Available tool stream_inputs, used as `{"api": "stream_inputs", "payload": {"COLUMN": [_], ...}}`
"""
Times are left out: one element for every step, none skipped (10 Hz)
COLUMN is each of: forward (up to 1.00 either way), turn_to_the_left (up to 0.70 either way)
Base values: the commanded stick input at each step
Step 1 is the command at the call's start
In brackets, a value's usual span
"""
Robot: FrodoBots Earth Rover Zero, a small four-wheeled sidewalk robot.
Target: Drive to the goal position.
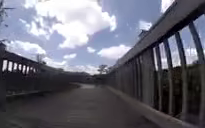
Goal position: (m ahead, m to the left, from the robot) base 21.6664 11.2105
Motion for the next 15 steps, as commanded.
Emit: {"api": "stream_inputs", "payload": {"forward": [0.85,0.85,0.85,0.85,0.85,0.85,0.85,0.85,0.85,0.85,0.85,0.85,0.85,0.85,0.85], "turn_to_the_left": [0.0,0.0,0.0,0.0,0.0,0.0,0.0,0.0,0.0,0.0,0.0,0.0,0.0,0.0,0.0]}}
